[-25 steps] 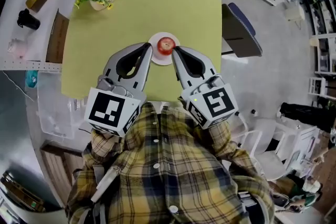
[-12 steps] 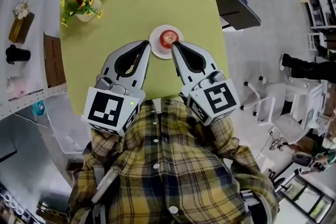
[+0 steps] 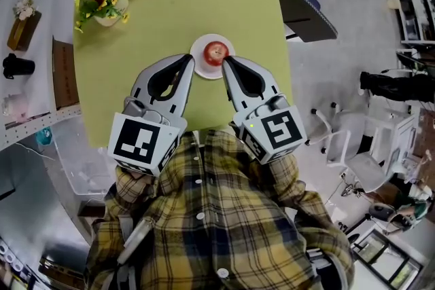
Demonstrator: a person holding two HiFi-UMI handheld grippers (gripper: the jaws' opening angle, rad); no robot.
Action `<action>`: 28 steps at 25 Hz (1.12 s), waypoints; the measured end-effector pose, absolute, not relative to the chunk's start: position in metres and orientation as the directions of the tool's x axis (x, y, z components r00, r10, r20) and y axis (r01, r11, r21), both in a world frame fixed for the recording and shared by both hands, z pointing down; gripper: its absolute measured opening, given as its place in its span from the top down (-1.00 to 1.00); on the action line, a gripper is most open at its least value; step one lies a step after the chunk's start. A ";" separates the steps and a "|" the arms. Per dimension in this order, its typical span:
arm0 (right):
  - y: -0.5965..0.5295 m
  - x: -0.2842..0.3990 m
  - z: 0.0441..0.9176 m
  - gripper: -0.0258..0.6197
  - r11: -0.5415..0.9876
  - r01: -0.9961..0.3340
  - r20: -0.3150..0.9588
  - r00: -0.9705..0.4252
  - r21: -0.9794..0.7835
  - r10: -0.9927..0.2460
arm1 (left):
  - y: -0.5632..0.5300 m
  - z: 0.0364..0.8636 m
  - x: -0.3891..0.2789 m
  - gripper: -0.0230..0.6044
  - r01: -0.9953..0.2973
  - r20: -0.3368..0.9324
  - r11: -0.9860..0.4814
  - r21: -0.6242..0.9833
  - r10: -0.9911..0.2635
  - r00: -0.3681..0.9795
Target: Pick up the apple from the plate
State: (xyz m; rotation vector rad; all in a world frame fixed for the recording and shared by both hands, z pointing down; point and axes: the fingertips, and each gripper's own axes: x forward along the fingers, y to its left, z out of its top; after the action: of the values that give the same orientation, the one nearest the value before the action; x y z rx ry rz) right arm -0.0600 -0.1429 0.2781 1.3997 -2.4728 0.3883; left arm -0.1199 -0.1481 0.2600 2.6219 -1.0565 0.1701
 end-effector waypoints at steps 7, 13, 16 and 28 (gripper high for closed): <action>-0.153 -0.056 0.294 0.93 0.520 -0.846 0.386 -0.520 -0.114 -0.762 | -0.160 0.270 -0.118 0.93 -0.718 0.236 -0.654 0.240 -0.678 0.696; -0.162 -0.051 0.308 0.93 0.523 -0.842 0.404 -0.529 -0.134 -0.747 | -0.168 0.283 -0.114 0.93 -0.723 0.254 -0.645 0.246 -0.677 0.691; -0.165 -0.045 0.312 0.92 0.516 -0.846 0.402 -0.523 -0.136 -0.752 | -0.168 0.288 -0.110 0.93 -0.721 0.266 -0.646 0.251 -0.670 0.693; -0.170 -0.035 0.358 0.56 0.522 -0.833 0.470 -0.540 -0.182 -0.698 | -0.174 0.326 -0.101 0.93 -0.714 0.322 -0.640 0.283 -0.638 0.700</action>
State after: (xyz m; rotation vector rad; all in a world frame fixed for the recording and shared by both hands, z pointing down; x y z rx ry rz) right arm -0.0355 -0.1698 0.3577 1.2708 -2.4274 0.5574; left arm -0.1006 -0.1737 0.3263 2.5207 -1.0504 0.2709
